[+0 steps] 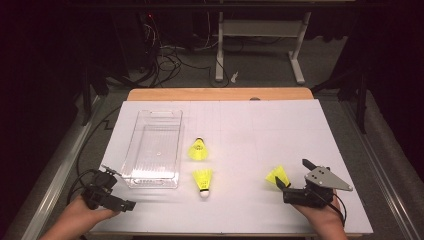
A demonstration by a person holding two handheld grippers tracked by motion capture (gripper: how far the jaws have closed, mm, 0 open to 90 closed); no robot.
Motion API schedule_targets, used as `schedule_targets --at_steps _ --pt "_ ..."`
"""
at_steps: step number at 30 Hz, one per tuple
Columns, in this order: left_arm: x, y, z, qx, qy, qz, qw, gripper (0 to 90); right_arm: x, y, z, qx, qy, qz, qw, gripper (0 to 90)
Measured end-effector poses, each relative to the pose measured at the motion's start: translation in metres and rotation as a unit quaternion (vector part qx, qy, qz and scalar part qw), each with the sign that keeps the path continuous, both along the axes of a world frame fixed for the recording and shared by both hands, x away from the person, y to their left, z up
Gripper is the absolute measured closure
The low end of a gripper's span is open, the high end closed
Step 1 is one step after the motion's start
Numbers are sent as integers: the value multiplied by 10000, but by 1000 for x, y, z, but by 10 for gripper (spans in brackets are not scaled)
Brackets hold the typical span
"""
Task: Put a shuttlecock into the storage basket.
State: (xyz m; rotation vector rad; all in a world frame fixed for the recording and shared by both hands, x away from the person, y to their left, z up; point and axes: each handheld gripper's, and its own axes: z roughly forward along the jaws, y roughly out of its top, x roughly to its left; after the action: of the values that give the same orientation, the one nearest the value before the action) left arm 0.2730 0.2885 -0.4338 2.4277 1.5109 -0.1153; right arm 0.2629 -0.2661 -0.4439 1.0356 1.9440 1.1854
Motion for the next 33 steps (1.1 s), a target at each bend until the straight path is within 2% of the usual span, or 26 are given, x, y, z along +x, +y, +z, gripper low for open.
schedule_targets --at_steps 6,15,19,21,33 --pt "1 -4 0 129 125 -116 9998 6 0 0 -1 -9 38 -18 10000 1" --pt "3 -10 9 78 197 -218 9995 5 0 1 -2 2 65 -10 10000 1" --pt "3 -14 12 125 179 -282 9994 6 0 1 -2 -3 67 -1 10000 1" --pt "3 -15 12 50 246 -285 9993 6 -1 1 -1 -7 66 2 10000 1" --pt "0 -30 21 55 279 -475 9985 6 -1 2 -1 -20 75 50 10000 1"
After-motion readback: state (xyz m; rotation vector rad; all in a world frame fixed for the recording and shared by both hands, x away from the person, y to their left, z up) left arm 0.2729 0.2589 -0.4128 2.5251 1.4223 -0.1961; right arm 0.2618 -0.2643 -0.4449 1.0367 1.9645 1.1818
